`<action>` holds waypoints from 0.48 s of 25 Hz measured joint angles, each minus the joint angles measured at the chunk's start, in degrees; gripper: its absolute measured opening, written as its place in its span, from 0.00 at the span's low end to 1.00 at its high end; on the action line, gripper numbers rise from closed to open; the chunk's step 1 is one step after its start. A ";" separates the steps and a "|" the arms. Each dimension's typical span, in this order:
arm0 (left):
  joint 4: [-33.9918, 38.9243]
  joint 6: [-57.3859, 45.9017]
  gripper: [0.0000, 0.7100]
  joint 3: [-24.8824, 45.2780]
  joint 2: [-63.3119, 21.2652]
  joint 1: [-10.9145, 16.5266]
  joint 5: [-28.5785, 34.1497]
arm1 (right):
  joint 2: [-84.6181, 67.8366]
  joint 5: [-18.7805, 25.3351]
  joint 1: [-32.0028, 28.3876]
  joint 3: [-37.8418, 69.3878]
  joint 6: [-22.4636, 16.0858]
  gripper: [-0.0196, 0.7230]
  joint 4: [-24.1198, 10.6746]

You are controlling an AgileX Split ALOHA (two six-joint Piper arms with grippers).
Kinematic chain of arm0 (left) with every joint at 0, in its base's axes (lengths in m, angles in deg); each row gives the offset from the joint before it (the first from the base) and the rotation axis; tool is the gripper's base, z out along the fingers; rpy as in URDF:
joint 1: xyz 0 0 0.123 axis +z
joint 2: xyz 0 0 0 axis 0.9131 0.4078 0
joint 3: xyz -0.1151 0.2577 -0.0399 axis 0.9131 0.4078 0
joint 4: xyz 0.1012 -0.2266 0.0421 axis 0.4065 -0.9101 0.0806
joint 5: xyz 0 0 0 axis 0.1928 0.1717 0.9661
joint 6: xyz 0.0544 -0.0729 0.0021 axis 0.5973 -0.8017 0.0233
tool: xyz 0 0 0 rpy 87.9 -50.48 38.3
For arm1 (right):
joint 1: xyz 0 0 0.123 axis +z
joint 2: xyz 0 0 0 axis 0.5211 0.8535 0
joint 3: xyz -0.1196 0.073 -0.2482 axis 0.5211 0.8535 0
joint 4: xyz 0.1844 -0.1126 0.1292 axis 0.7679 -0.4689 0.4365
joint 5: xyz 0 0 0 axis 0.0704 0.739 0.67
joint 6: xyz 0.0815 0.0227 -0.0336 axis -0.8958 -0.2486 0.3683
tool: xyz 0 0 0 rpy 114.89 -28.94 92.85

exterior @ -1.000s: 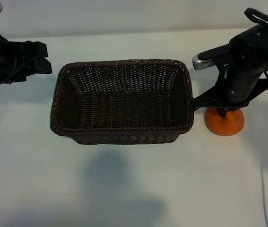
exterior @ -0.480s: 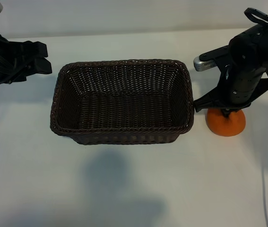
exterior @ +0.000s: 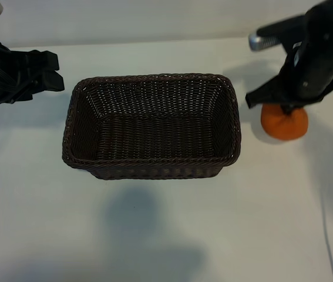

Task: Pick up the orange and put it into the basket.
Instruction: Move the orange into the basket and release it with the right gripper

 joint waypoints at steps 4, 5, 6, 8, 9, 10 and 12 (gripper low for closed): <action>0.00 0.00 0.83 0.00 0.00 0.00 0.00 | -2.70 1.82 0.00 -2.07 0.22 0.11 0.00; 0.00 0.00 0.83 0.00 0.00 0.00 0.00 | -3.31 2.24 0.00 -2.53 0.22 0.11 0.00; 0.00 0.00 0.83 0.00 0.00 0.00 0.00 | -3.76 2.73 0.00 -3.07 0.24 0.11 0.00; 0.00 0.00 0.83 0.00 0.00 0.00 0.00 | -4.55 3.57 0.00 -4.14 0.80 0.11 0.20; 0.00 0.00 0.83 0.00 0.00 0.00 0.00 | -4.90 4.03 0.00 -4.64 1.28 0.11 0.49; 0.00 0.00 0.83 0.00 0.00 0.00 0.00 | -5.14 4.32 0.00 -4.95 1.65 0.11 0.96; 0.00 0.00 0.83 0.00 0.00 0.00 0.00 | -5.64 4.68 0.00 -5.33 3.06 0.11 2.96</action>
